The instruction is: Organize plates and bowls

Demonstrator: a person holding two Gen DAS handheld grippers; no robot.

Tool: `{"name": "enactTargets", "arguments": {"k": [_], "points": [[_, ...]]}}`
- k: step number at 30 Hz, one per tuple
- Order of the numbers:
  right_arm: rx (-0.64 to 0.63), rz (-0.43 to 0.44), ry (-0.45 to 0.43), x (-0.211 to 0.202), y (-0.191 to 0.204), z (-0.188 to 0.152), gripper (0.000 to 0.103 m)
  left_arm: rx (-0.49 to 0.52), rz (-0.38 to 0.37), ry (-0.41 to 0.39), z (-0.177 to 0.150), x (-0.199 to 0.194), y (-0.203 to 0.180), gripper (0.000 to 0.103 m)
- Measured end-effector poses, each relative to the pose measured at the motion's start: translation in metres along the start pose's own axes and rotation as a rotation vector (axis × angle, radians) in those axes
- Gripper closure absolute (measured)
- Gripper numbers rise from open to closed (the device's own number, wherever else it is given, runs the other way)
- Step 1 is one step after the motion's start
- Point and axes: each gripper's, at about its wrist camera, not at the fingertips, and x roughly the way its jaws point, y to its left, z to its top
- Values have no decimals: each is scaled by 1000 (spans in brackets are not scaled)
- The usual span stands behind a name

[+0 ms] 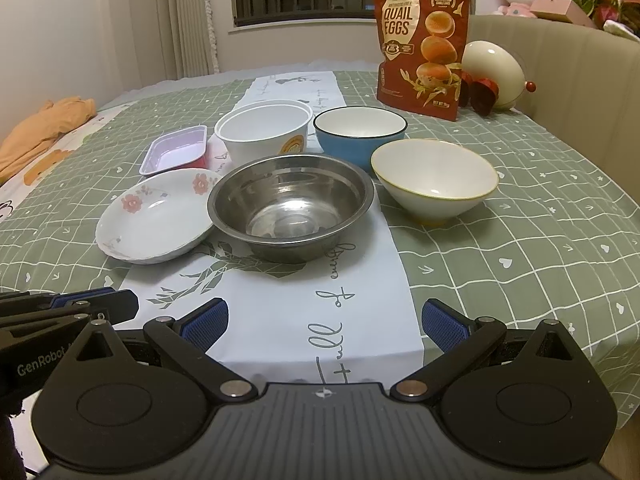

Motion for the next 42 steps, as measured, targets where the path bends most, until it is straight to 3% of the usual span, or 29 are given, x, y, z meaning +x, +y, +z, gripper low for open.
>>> {"name": "enactTargets", "arguments": {"k": [27, 35, 42], "points": [[6, 6, 18, 9, -1, 2, 0, -53, -21, 5, 6, 12, 10, 87], [93, 46, 37, 35, -18, 9, 0, -97, 0, 34, 22, 41, 23, 87], [184, 67, 32, 66, -36, 20, 0, -67, -10, 63, 38, 74, 22, 87]]}}
